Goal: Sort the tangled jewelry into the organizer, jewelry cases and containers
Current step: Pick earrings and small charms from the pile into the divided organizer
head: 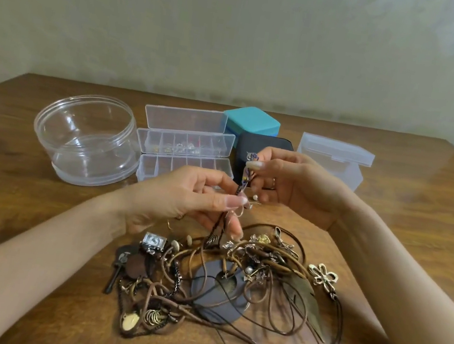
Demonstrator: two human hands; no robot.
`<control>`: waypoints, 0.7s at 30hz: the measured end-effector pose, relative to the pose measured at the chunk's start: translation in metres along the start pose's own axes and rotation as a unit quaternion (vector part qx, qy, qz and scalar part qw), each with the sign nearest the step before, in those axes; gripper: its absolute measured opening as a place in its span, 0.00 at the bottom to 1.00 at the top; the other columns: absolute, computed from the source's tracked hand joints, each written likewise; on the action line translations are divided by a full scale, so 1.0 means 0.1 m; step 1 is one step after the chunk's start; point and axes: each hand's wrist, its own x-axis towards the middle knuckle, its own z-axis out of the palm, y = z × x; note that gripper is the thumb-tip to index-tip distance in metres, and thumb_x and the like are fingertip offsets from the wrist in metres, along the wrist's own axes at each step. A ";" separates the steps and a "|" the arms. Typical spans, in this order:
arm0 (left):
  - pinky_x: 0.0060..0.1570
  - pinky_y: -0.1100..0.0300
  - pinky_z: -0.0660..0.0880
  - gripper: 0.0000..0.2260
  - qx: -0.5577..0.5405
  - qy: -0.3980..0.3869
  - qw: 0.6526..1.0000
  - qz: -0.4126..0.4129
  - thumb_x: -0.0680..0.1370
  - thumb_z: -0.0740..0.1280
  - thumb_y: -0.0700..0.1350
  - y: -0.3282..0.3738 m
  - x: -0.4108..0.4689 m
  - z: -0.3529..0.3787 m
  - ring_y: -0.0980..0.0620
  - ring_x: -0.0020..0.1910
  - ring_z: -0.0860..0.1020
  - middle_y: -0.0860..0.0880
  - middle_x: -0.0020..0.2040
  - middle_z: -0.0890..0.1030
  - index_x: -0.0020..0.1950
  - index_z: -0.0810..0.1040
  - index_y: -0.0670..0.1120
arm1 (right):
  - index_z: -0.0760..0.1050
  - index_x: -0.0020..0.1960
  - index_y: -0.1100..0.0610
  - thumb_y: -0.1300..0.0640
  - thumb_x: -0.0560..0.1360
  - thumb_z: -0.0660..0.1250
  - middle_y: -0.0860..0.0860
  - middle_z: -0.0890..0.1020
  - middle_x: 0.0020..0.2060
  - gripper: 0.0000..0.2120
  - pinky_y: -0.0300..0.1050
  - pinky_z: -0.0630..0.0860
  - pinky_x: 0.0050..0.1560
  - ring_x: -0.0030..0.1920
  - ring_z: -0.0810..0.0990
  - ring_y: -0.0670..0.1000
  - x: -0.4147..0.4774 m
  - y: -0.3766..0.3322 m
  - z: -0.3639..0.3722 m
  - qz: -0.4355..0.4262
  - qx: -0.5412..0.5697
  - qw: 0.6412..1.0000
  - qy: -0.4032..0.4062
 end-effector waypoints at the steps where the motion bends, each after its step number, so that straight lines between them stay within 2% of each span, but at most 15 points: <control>1: 0.46 0.63 0.78 0.16 0.001 -0.008 1.000 -0.008 0.72 0.65 0.47 -0.01 0.00 0.01 0.46 0.45 0.83 0.44 0.37 0.84 0.58 0.74 0.42 | 0.76 0.39 0.56 0.58 0.67 0.69 0.54 0.79 0.38 0.03 0.36 0.76 0.33 0.35 0.77 0.47 0.01 0.01 0.00 -0.006 0.015 1.000 0.006; 4: 0.43 0.61 0.78 0.12 0.010 -0.039 0.999 -0.024 0.77 0.62 0.45 -0.02 -0.01 0.03 0.45 0.43 0.83 0.43 0.35 0.83 0.57 0.75 0.42 | 0.75 0.42 0.56 0.60 0.69 0.67 0.55 0.79 0.41 0.02 0.37 0.77 0.33 0.35 0.78 0.47 0.01 0.01 0.00 -0.026 0.050 0.998 0.020; 7: 0.36 0.64 0.77 0.10 0.033 -0.057 0.998 -0.016 0.79 0.60 0.43 -0.02 -0.01 0.04 0.49 0.42 0.83 0.42 0.43 0.84 0.56 0.75 0.40 | 0.74 0.43 0.57 0.60 0.70 0.67 0.54 0.79 0.38 0.03 0.37 0.77 0.32 0.33 0.79 0.47 0.01 -0.01 0.01 -0.040 0.042 0.998 0.017; 9: 0.34 0.65 0.76 0.10 0.024 -0.035 0.999 0.002 0.78 0.60 0.42 -0.02 0.01 0.04 0.50 0.41 0.82 0.42 0.44 0.84 0.56 0.75 0.40 | 0.74 0.41 0.57 0.60 0.69 0.67 0.54 0.78 0.37 0.03 0.37 0.78 0.32 0.33 0.79 0.47 -0.01 -0.02 0.02 -0.047 0.035 0.998 0.005; 13: 0.31 0.65 0.75 0.10 -0.001 0.036 0.998 0.042 0.74 0.63 0.47 -0.02 0.01 0.04 0.52 0.32 0.80 0.43 0.36 0.84 0.52 0.74 0.43 | 0.75 0.39 0.57 0.59 0.68 0.68 0.52 0.78 0.33 0.02 0.36 0.76 0.33 0.33 0.77 0.47 -0.02 -0.01 0.04 -0.060 -0.005 0.998 0.002; 15: 0.32 0.64 0.76 0.08 0.002 0.052 0.997 0.063 0.75 0.62 0.47 -0.02 0.00 0.02 0.51 0.33 0.81 0.43 0.36 0.84 0.49 0.74 0.43 | 0.75 0.38 0.57 0.59 0.67 0.69 0.52 0.77 0.32 0.03 0.36 0.75 0.32 0.31 0.76 0.46 -0.02 -0.01 0.04 -0.065 -0.013 0.998 0.009; 18: 0.36 0.64 0.78 0.08 0.025 0.066 0.994 0.081 0.77 0.61 0.45 -0.03 0.01 0.00 0.50 0.41 0.83 0.45 0.42 0.85 0.48 0.76 0.41 | 0.76 0.37 0.56 0.59 0.67 0.68 0.51 0.76 0.30 0.02 0.36 0.74 0.32 0.30 0.76 0.46 -0.03 -0.03 0.03 -0.070 -0.017 0.997 0.013; 21: 0.45 0.60 0.80 0.07 0.031 0.087 0.990 0.103 0.76 0.62 0.43 -0.03 0.02 0.00 0.50 0.44 0.83 0.46 0.43 0.85 0.48 0.76 0.42 | 0.75 0.37 0.57 0.59 0.67 0.68 0.50 0.76 0.29 0.03 0.35 0.73 0.32 0.30 0.75 0.46 -0.03 -0.03 0.03 -0.078 -0.028 0.996 0.020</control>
